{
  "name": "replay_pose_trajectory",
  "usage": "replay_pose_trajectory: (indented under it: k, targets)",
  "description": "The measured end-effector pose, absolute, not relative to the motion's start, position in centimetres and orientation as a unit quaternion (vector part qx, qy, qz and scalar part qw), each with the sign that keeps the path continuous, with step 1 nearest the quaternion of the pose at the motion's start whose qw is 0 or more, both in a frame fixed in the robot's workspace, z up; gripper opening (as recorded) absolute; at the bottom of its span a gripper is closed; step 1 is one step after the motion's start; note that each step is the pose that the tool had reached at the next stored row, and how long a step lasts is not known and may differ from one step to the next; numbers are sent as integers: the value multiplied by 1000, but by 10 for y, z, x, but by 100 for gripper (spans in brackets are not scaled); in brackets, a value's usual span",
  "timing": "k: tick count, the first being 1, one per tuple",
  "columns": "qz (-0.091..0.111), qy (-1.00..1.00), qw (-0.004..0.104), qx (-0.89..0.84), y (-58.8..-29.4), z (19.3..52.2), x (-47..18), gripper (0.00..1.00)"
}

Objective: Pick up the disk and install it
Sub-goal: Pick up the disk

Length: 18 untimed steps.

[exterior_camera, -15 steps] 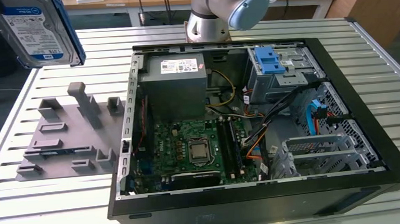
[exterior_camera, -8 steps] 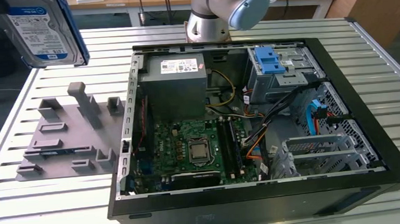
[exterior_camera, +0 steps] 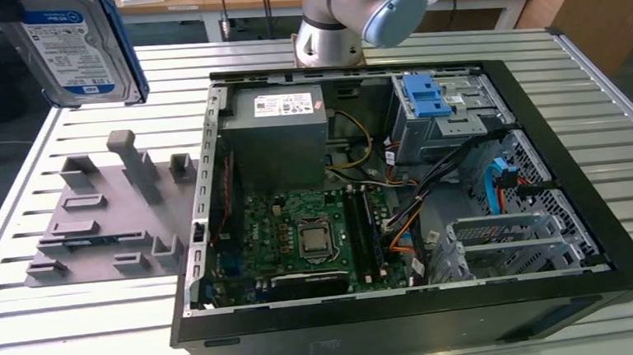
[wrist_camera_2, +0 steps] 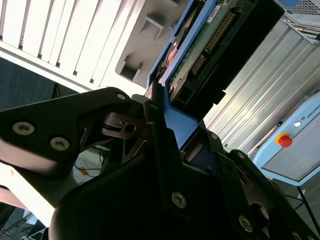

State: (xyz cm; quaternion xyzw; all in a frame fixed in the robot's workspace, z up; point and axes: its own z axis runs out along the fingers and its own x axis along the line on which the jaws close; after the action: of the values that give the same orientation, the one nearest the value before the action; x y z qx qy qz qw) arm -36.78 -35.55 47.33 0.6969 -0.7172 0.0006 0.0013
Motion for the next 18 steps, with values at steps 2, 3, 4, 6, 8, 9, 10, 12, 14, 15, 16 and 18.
replay_pose_trajectory:
  k: [2,3,4,6,8,9,10,12,14,15,16,18]
  targets:
    - [1,-717,1,697,-356,473,-365,36]
    - [1,-717,1,697,-356,473,-364,36]
    - [1,-717,1,697,-356,473,-363,36]
    - [1,-717,1,697,-356,473,-361,36]
    - [1,-717,1,697,-356,473,-359,36]
    - [1,-717,1,697,-356,473,-358,36]
    - [1,-717,1,697,-357,473,-357,36]
    - [1,-717,1,697,-357,473,-355,36]
    - [1,-717,1,697,-357,473,-352,36]
    - [1,-717,1,697,-357,473,-351,36]
    - [1,-717,1,697,-357,473,-349,36]
    - [1,-717,1,697,-357,473,-346,36]
